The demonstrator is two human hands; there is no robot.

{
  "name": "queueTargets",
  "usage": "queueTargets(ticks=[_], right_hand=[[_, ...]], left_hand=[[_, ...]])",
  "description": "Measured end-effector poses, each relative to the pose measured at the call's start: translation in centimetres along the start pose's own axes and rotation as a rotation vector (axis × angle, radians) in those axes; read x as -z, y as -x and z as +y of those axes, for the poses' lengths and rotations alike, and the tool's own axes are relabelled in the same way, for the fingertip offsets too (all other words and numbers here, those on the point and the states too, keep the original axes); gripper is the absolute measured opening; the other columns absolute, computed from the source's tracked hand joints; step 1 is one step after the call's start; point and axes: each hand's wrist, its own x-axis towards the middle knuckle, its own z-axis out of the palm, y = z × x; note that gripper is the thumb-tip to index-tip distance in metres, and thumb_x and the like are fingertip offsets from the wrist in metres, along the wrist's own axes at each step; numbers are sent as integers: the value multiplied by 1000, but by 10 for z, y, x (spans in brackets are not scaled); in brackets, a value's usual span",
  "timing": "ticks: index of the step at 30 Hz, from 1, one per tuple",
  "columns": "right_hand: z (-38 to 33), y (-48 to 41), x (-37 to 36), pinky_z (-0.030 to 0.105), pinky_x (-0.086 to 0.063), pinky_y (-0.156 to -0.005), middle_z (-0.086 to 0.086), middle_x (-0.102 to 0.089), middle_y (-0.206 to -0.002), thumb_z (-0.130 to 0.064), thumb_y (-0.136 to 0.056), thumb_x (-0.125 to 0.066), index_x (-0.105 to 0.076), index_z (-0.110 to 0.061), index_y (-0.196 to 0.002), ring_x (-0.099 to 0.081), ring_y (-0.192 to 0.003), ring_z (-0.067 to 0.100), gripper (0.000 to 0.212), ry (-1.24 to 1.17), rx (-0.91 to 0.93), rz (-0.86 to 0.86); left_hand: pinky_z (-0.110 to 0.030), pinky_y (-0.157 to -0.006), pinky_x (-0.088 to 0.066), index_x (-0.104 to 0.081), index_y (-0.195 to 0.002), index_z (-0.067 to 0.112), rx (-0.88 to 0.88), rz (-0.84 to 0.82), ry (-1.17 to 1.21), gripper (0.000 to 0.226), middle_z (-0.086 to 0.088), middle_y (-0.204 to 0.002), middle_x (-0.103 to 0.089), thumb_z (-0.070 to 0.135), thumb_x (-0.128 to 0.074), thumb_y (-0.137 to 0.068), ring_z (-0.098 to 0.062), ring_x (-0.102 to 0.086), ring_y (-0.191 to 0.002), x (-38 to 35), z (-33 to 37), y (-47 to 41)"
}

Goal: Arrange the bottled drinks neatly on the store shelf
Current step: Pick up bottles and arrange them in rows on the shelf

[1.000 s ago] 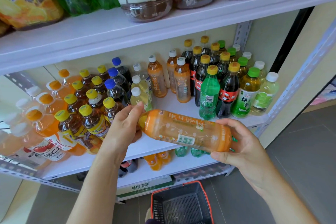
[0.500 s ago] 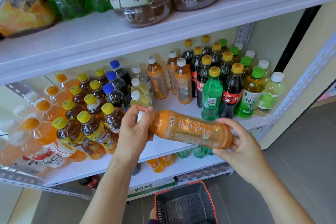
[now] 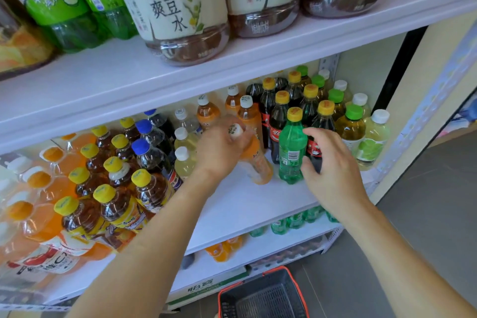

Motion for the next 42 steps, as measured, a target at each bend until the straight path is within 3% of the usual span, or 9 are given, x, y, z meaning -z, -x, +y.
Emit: queueTargets(ticks=[7, 15, 20, 23, 26, 31, 34, 39, 42], right_hand=[[-2, -23, -9, 41, -47, -92, 10, -51, -128, -4, -82, -67, -36, -19, -146, -51, -114, 28, 72, 125, 22, -75], [6, -15, -24, 42, -45, -100, 13, -42, -141, -8, -86, -64, -30, -18, -150, -45, -126, 31, 74, 140, -74, -160], [9, -9, -30, 43, -47, -98, 11, -45, -140, -11, -87, -66, -36, -15, -146, -46, -127, 30, 67, 93, -113, -132], [10, -2, -34, 43, -46, -94, 12, -49, -138, -10, -87, -67, -41, -11, -143, -49, -124, 31, 62, 30, -129, -83], [9, 8, -42, 44, -49, -90, 11, -50, -137, -9, -88, -66, -42, -11, -142, -50, -121, 31, 59, -57, -162, -58], [10, 25, -51, 41, -51, -91, 6, -51, -139, -13, -91, -65, -42, -14, -144, -51, -123, 25, 58, -167, -238, -69], [9, 29, -54, 43, -50, -93, 3, -51, -139, -16, -91, -65, -42, -17, -144, -51, -120, 20, 58, -216, -267, -80], [6, 37, -59, 40, -47, -100, -4, -47, -142, -25, -91, -66, -39, -25, -145, -47, -126, 14, 61, -322, -252, -164], [2, 36, -54, 25, -43, -97, -26, -46, -134, -47, -85, -68, -40, -50, -133, -46, -123, -1, 56, -570, -399, -350]], left_hand=[[-27, -67, -36, -60, -109, 21, -98, -104, -198, 23, -6, -105, -66, 36, -65, -92, -22, -59, -83, -44, 2, -53], [-39, -90, -50, -51, -133, 15, -34, -218, -104, 42, -12, -127, -60, 24, -63, -93, -31, -58, -113, -57, 0, -64], [-32, -76, -48, -56, -126, 15, -31, -110, -79, 45, -7, -105, -61, 15, -65, -82, -27, -60, -100, -32, -17, -59], [-46, -107, -35, -51, -134, 8, -59, 88, -412, 49, -22, -134, -50, 12, -55, -85, -40, -42, -127, -17, -32, -75], [-45, -117, -21, -28, -149, 5, 57, -56, -628, 61, -23, -155, -28, 19, -49, -93, -40, -25, -143, -12, -44, -100], [-40, -92, -44, -57, -122, 14, 23, -90, -756, 28, -19, -122, -55, 19, -52, -94, -36, -55, -112, -10, -47, -117], [-31, -69, -39, -59, -115, 20, -31, -196, -701, 28, -14, -106, -56, 31, -61, -89, -34, -60, -94, -10, -44, -95], [-33, -68, -41, -59, -108, 13, -153, -72, -547, 25, -9, -94, -52, 33, -61, -93, -34, -60, -84, 10, -30, -38], [-38, -63, -48, -56, -98, 9, -230, 86, -397, 27, -10, -84, -62, 36, -57, -95, -33, -61, -73, 32, -8, -6]])
